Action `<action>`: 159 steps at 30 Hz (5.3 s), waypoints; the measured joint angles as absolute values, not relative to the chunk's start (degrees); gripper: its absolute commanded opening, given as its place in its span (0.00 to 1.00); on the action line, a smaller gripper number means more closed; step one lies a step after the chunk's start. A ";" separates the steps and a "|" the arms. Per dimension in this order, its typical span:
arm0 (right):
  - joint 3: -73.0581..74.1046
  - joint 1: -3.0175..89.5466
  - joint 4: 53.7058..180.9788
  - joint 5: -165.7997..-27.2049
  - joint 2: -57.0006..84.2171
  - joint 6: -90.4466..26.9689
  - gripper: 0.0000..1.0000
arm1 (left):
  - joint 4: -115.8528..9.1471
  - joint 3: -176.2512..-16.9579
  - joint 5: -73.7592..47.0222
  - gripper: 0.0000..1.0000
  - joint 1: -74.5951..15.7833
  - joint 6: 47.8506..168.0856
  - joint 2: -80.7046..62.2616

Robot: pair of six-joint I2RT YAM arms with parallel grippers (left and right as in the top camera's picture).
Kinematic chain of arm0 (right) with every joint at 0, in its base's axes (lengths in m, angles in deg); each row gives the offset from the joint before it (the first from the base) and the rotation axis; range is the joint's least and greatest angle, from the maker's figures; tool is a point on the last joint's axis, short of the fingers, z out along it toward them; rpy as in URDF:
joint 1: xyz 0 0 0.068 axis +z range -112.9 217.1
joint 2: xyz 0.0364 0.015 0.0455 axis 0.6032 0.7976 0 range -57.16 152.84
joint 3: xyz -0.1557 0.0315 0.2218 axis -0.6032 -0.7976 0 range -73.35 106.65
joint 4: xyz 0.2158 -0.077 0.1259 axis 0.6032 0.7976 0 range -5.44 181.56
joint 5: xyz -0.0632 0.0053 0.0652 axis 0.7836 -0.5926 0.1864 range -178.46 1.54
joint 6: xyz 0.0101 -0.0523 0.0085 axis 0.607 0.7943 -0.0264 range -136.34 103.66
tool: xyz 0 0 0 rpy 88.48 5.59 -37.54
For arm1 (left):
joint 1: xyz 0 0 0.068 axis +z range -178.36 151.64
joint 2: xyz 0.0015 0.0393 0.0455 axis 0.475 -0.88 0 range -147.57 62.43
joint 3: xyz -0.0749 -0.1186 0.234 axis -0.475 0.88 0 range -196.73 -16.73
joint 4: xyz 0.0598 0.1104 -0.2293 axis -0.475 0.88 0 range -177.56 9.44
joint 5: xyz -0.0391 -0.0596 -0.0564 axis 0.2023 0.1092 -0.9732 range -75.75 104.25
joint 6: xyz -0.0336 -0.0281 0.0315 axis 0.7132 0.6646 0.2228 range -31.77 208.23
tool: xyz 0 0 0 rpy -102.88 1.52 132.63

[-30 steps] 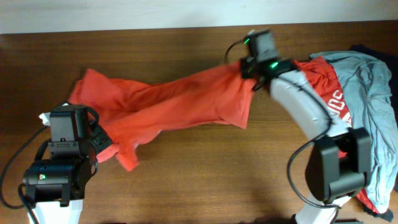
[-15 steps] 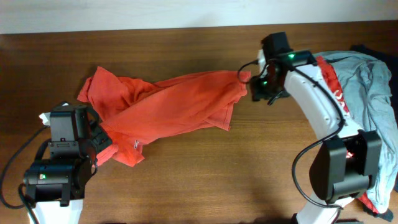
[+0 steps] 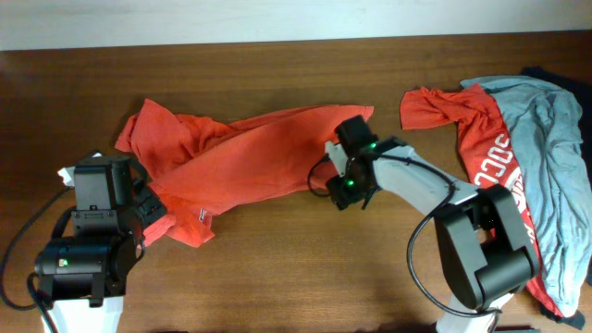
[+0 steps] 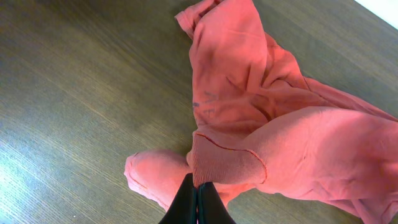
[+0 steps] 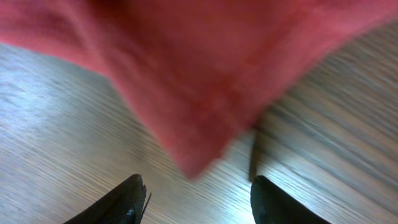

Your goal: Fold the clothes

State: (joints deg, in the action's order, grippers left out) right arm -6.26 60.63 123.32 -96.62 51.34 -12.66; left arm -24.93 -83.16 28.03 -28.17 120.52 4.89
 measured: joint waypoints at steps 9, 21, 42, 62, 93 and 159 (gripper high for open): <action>-8.67 63.03 115.65 -96.51 51.32 -12.26 0.60 | -24.93 -83.16 28.03 0.00 -28.17 120.52 4.89; -9.21 63.03 111.74 -93.41 51.32 -13.73 0.35 | -24.77 -83.16 28.03 0.00 -28.17 120.52 4.89; 14.19 57.96 143.12 -91.29 34.56 -18.47 0.04 | -31.68 -83.16 28.31 0.00 -28.17 110.60 4.89; 50.17 44.65 162.14 -88.80 13.07 -17.58 0.04 | -28.45 -115.55 23.44 0.00 -28.17 95.45 5.06; 72.01 44.59 165.83 -75.57 46.10 -17.38 0.04 | -25.76 -156.93 19.44 0.00 -22.31 81.36 -32.68; 36.88 44.19 176.04 -69.83 50.91 -17.64 0.04 | -35.22 -80.74 8.62 0.59 -41.15 108.48 -42.94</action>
